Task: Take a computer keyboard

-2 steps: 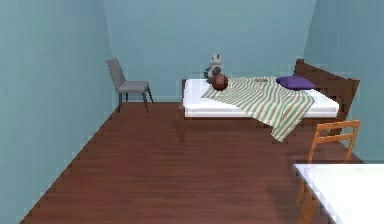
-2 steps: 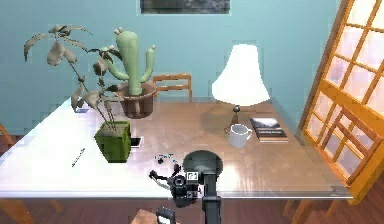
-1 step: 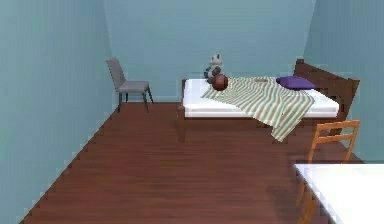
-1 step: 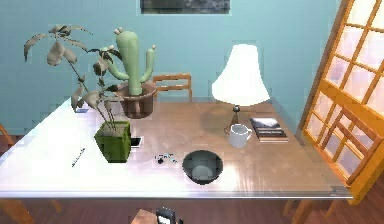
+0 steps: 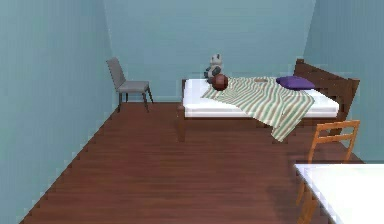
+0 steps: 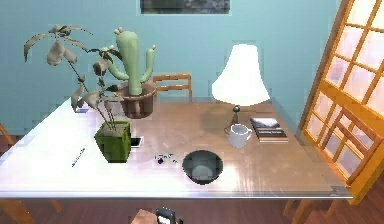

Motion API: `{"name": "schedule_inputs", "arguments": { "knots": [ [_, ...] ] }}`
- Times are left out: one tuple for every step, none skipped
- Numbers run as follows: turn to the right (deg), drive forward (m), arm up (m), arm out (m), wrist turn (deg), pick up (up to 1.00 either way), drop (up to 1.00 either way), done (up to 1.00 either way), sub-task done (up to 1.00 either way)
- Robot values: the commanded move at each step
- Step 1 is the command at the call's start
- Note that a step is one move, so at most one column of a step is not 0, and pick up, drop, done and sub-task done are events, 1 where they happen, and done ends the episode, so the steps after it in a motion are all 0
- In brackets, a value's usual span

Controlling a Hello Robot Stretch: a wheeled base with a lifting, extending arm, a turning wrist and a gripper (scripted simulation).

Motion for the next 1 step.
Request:
{"name": "schedule_inputs", "arguments": {
  "knots": [
    [0.0,0.00,0.10,0.00,0.0,0.00,0.00,0.00,0.00]
  ]
}}
